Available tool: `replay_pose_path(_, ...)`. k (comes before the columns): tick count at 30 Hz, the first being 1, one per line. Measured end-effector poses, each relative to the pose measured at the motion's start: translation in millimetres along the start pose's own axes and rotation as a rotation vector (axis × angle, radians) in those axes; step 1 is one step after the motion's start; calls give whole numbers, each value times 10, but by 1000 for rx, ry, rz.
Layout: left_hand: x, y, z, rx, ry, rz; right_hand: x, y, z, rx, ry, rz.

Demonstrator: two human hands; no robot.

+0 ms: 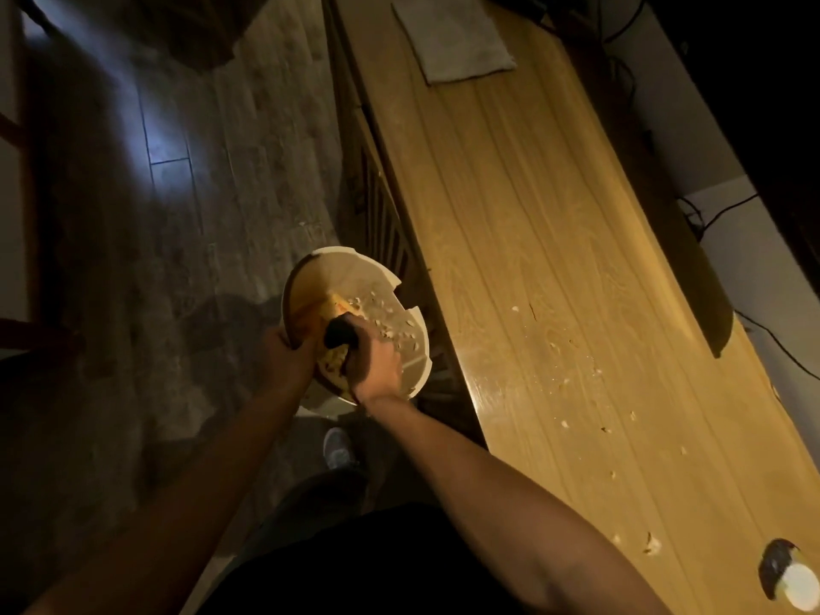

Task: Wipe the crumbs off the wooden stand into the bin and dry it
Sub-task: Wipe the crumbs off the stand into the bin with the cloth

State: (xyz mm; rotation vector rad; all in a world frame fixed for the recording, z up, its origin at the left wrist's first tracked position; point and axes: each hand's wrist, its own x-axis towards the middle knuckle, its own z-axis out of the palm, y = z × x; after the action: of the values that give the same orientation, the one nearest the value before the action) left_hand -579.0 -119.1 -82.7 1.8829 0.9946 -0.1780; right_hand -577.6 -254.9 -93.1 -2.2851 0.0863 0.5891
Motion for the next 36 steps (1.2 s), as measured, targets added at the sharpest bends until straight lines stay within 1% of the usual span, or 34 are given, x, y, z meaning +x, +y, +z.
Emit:
replay_pose_path(3,-85,-36,1,-37,-24,-7,-40,-3,-228,16,134,-64)
replay_pose_path(8,-192,-78,43,3,-72,-26,-126,329,-689,285,252,6)
replay_pose_path(14,-242,-81,189,84,-73,-23,-81,821,-1509,433,399,14)
replay_pose_path(18,-337,-78,369,139,-37,21,27,1262,-2220,350,522,-7)
replay_pose_path(22,-368,-109,466,222,58,-53,188,1773,-2936,257,599,77)
replay_pose_path(24,-370,-150,483,244,70,-54,299,2042,-3275,136,662,118)
replay_pose_path(27,-450,-158,520,192,68,-26,483,2439,-3719,-5,736,201)
replay_pose_path(29,-486,-165,529,164,50,37,629,2655,-3950,-79,724,250)
replay_pose_path(31,-525,-151,524,266,40,32,780,2834,-4096,-139,638,325)
replay_pose_path(33,-515,-141,543,315,109,8,890,2954,-4140,-135,512,427)
replay_pose_path(34,-503,-134,566,329,149,-6,923,2996,-4132,-136,458,448)
replay_pose_path(36,-498,-100,618,371,191,-81,965,3049,-4074,-148,410,408)
